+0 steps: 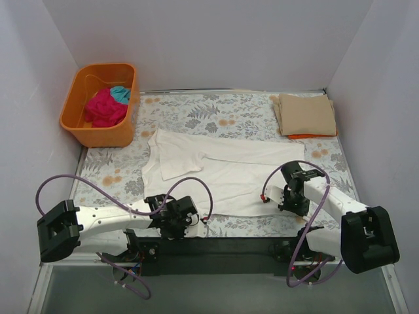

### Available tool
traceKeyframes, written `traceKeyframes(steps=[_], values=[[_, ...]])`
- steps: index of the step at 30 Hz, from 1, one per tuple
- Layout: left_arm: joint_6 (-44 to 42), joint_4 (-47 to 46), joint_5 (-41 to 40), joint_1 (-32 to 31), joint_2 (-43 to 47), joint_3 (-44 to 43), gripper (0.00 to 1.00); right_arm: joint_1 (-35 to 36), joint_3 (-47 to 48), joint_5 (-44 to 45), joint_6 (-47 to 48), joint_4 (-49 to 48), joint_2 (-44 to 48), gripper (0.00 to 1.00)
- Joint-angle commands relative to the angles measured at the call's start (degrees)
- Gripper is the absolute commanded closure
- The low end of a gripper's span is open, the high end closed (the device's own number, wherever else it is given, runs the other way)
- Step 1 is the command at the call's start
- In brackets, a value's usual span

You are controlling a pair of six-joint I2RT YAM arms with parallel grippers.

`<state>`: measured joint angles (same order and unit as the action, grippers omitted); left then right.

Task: Fold and stack the t-shirts
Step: Fold the tshirt

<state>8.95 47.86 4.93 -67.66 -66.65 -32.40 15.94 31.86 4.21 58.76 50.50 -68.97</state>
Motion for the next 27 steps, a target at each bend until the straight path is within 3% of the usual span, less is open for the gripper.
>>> traceKeyframes(steps=[1,2,4,8,13,19,22,27], values=[[1.7,-2.1,3.7,1.2,1.4,-1.6,1.00,1.2,-4.1,1.0,-0.3,-5.5,-0.6,0.94],[1.9,-1.3,4.6,2.7,2.9,-2.4,1.00,1.3,-3.7,1.3,-0.5,-5.2,0.2,0.99],[1.9,2.4,6.3,4.7,4.4,-6.3,1.00,1.2,-2.7,2.4,-0.3,-3.9,2.0,0.99],[-1.6,9.3,11.3,14.5,7.1,-14.0,1.00,1.2,0.1,1.9,0.9,-0.4,6.8,0.99],[-4.9,14.0,11.1,20.6,9.3,-20.8,1.00,0.8,2.1,1.7,2.2,2.6,9.4,0.99],[-8.8,11.6,7.1,27.1,10.9,-22.4,1.00,-2.8,5.5,1.5,5.4,3.6,8.9,0.99],[-13.2,7.0,5.9,33.9,10.3,-23.5,1.00,-7.1,7.9,0.5,7.8,3.6,6.6,0.99],[-16.2,-1.7,5.7,39.4,4.6,-27.9,1.00,-9.4,12.7,-2.2,8.0,4.0,1.0,0.99]])
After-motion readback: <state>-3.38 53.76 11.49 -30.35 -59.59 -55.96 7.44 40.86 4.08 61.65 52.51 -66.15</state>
